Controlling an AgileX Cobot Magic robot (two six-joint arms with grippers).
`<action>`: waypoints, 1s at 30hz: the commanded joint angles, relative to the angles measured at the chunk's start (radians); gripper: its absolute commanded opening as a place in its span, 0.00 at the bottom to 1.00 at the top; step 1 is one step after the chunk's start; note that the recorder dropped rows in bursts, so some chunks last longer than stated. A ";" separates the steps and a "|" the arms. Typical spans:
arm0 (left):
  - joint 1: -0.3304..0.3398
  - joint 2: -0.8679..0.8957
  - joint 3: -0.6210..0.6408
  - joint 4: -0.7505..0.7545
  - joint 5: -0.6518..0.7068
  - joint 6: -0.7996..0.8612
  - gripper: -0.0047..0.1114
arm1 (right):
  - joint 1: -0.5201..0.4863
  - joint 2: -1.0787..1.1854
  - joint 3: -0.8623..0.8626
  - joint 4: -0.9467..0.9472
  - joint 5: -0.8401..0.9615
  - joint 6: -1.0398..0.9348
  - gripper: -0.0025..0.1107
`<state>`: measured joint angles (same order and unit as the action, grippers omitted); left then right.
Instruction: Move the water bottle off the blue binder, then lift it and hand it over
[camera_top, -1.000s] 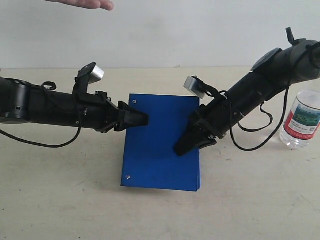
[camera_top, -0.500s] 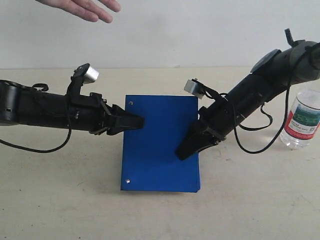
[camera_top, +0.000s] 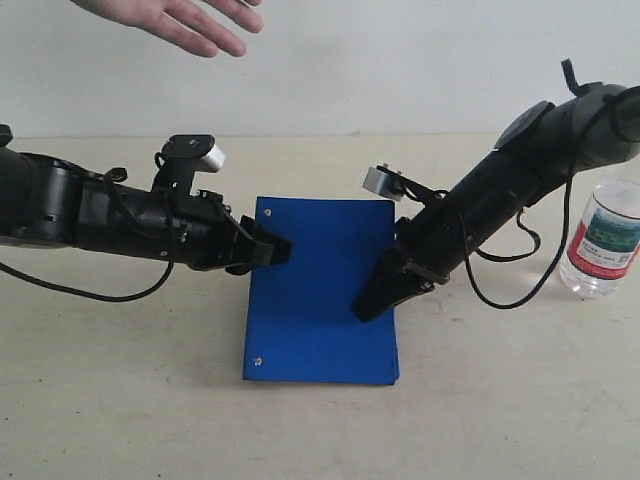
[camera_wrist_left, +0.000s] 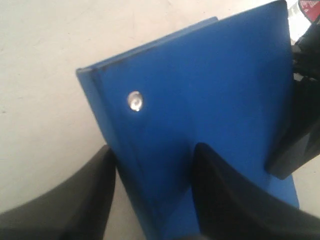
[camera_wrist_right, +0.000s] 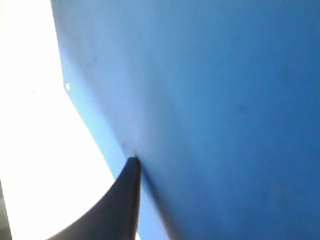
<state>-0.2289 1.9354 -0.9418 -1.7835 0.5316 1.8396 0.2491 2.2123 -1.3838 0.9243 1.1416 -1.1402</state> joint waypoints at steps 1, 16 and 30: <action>-0.055 0.025 0.008 0.039 0.591 0.051 0.10 | 0.030 0.018 -0.001 0.039 -0.125 -0.029 0.02; -0.037 0.016 0.001 0.039 0.485 0.032 0.08 | 0.028 0.007 -0.022 0.024 -0.013 -0.065 0.12; 0.034 -0.333 0.018 0.041 0.302 0.044 0.08 | 0.028 -0.288 -0.134 -0.334 -0.089 0.166 0.57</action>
<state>-0.1867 1.6713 -0.9361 -1.7558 0.7457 1.8759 0.2729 1.9848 -1.5078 0.6300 1.0715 -1.0073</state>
